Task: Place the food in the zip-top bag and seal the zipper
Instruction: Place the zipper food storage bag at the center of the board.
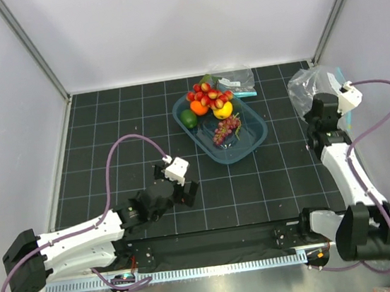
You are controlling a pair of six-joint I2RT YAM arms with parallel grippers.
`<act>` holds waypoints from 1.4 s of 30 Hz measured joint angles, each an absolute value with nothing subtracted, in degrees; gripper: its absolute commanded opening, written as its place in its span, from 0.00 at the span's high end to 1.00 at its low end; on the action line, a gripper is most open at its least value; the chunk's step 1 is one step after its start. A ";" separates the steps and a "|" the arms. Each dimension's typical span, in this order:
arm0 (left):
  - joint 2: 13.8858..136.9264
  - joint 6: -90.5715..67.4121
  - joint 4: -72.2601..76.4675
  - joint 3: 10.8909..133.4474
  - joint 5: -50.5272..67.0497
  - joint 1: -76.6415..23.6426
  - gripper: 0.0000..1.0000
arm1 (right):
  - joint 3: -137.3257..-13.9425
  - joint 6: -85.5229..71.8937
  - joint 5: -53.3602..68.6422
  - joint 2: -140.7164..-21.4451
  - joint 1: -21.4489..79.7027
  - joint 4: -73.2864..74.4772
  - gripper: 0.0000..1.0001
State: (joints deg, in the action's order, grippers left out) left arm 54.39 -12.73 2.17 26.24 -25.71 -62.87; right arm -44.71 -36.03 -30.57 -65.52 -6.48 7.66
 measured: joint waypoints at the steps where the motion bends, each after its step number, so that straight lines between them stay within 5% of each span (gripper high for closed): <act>1: 54.39 -12.73 2.17 26.24 -25.74 -62.87 0.00 | -44.71 -35.31 -27.99 -63.70 -6.39 7.73 0.99; 11: 49.98 -15.00 -0.36 26.24 -40.71 -62.87 0.00 | -45.52 -27.62 4.36 -52.34 4.75 11.22 0.99; 19: 38.81 -18.17 -2.00 24.49 -54.35 -62.87 0.00 | -44.66 -23.09 16.64 -47.66 20.40 12.21 0.96; 21: 35.46 -18.79 -2.17 23.03 -56.18 -62.87 0.00 | -43.55 -22.31 17.63 -47.24 24.91 12.03 0.75; 22: 33.89 -19.05 -2.28 22.26 -56.93 -62.87 0.00 | -42.92 -21.96 18.24 -47.29 26.63 12.05 0.29; 23: 32.25 -19.20 -2.31 21.56 -57.65 -62.87 0.00 | -42.17 -21.78 19.05 -47.57 28.80 12.01 0.10; 24: 31.11 -19.27 -2.31 21.04 -58.15 -62.87 0.00 | -41.54 -21.10 19.66 -48.07 30.89 11.92 0.01; 32: 28.80 -19.35 -2.42 19.27 -59.96 -62.87 0.00 | -38.98 -19.57 18.04 -51.79 38.50 11.40 0.00; 42: 43.79 -20.14 -2.92 22.31 -58.50 -62.87 0.00 | -39.07 -18.87 -2.17 -51.44 38.48 9.04 0.01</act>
